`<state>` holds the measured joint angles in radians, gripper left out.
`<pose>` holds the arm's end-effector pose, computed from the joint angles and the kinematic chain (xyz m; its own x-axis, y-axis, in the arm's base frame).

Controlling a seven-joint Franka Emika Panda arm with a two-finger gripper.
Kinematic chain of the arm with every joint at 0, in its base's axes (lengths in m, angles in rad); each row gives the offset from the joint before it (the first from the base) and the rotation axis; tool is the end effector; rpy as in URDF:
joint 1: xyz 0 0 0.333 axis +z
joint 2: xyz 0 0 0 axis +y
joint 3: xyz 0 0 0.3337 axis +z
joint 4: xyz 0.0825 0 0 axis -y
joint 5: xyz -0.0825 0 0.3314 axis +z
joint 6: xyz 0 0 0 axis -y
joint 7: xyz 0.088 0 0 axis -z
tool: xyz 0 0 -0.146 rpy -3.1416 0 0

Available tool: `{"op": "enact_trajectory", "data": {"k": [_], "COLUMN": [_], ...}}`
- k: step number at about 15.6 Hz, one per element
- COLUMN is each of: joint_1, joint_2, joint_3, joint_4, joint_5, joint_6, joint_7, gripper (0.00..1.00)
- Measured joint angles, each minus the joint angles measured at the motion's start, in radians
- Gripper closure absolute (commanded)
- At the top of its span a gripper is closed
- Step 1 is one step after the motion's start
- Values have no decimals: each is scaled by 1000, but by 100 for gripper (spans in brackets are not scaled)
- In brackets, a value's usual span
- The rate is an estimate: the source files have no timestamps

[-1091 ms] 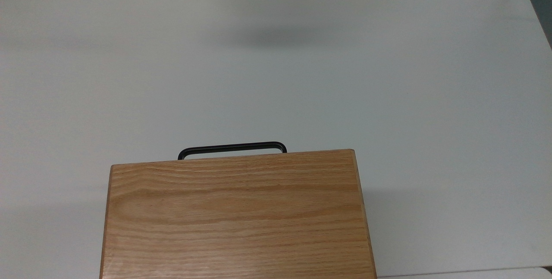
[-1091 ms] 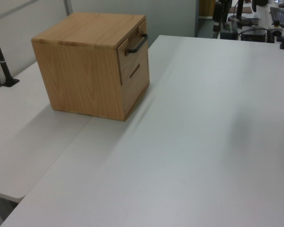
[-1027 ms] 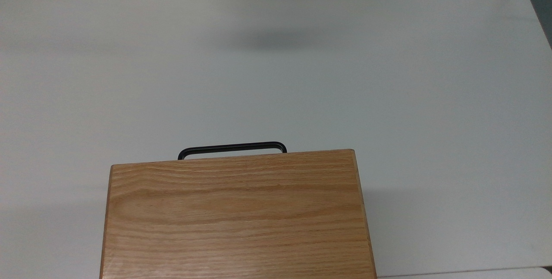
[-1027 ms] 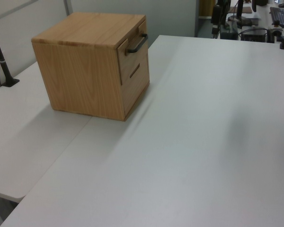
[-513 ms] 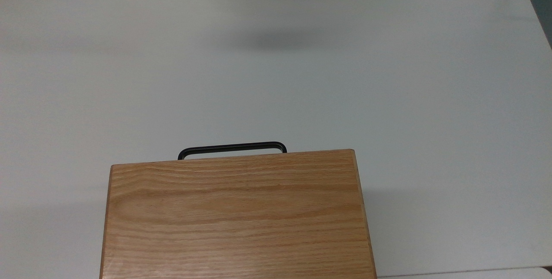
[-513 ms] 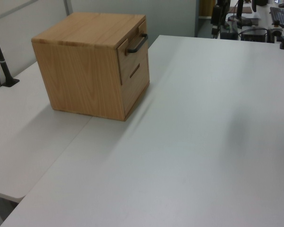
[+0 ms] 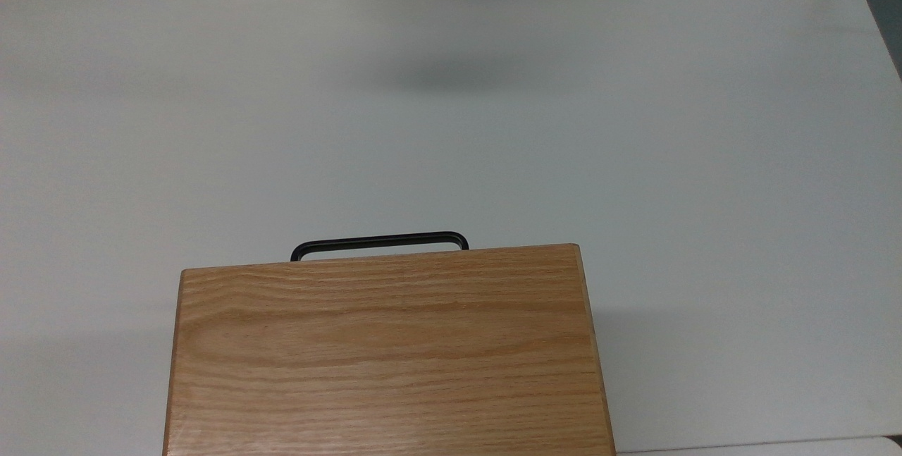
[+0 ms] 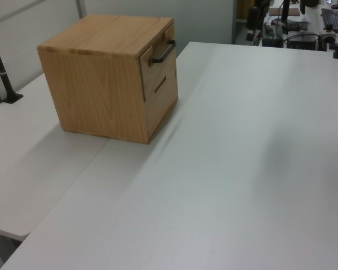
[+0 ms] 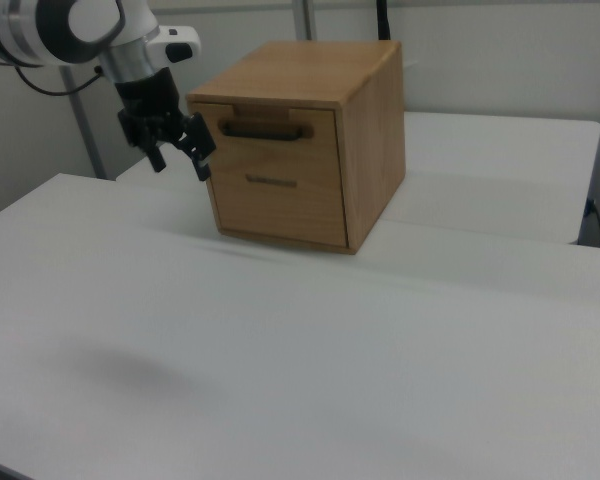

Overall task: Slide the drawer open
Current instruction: 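Lower the gripper down onto the black handle of the upper drawer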

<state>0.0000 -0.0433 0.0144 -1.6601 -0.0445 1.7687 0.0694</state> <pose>0.5119 0.0019 0.6063 0.9870 -0.0463 0.1539 -0.0522 -0.9980 0.0345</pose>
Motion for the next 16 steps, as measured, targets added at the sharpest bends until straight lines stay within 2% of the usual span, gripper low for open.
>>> {"op": "enact_trajectory", "data": {"k": [2, 4, 7, 9, 11, 12, 13, 16], "joint_1": [1, 3, 5, 5, 5, 5, 5, 5], "joint_2": [20, 42, 110, 166, 238, 271, 298, 357], "joint_3": [0, 0, 1, 1, 1, 1, 1, 2], "joint_4": [1, 3, 8, 18, 45, 61, 76, 99], "joint_5": [27, 36, 51, 78, 88, 99, 118, 180], "joint_6": [87, 191, 439, 554, 645, 685, 727, 867], "joint_7": [140, 356, 773, 935, 1034, 1060, 1074, 1090], "gripper": [0, 0, 0, 0, 27, 45, 51, 51]}}
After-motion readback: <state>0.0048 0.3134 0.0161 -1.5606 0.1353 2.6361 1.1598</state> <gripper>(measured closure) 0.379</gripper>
